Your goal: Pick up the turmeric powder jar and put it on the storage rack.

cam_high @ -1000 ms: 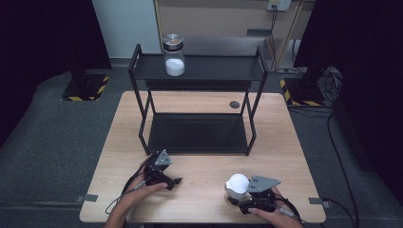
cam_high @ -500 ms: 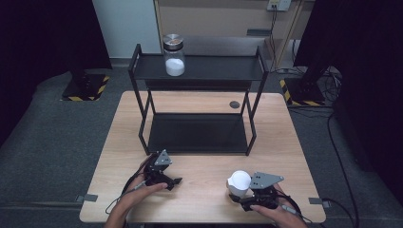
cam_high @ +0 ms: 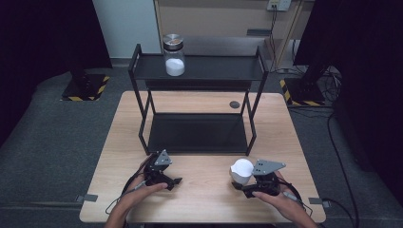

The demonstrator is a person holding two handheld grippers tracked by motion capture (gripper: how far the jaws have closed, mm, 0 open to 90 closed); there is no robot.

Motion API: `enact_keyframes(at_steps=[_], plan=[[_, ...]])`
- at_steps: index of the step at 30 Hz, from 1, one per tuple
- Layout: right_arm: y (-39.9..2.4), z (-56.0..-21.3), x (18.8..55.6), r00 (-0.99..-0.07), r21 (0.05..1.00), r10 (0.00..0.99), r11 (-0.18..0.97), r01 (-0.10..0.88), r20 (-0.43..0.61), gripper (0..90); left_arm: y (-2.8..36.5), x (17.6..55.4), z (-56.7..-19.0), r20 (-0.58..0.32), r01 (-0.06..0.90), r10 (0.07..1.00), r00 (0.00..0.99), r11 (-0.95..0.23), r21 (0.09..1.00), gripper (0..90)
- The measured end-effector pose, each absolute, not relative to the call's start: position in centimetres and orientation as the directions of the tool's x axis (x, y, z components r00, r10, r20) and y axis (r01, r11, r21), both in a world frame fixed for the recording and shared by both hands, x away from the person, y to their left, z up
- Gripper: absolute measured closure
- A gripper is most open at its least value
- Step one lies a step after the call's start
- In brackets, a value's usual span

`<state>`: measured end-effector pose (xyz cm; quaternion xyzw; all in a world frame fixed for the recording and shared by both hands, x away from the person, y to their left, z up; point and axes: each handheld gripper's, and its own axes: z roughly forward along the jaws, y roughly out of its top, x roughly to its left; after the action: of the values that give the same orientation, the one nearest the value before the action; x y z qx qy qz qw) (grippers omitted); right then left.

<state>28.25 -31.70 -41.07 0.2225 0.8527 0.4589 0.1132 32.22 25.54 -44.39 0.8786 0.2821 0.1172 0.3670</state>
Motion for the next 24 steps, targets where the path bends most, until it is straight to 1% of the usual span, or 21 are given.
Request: enact_keyframes(at_steps=[9, 17, 24], plan=[[-31.0, -40.6, 30.4, -0.876, 0.831, 0.482, 0.478, 0.285, 0.023, 31.9, 25.5, 32.2, -44.4, -0.001, 0.41, 0.582, 0.814, -0.572, 0.711, 0.0], [-29.6, -39.4, 32.3, -0.881, 0.833, 0.472, 0.477, 0.279, 0.025, 31.9, 25.5, 32.2, -44.4, -0.001, 0.41, 0.582, 0.813, -0.572, 0.711, 0.0], [-28.4, -38.2, 34.0, -0.876, 0.84, 0.482, 0.467, 0.275, 0.019, 31.9, 25.5, 32.2, -44.4, -0.001, 0.41, 0.582, 0.813, -0.572, 0.711, 0.0]])
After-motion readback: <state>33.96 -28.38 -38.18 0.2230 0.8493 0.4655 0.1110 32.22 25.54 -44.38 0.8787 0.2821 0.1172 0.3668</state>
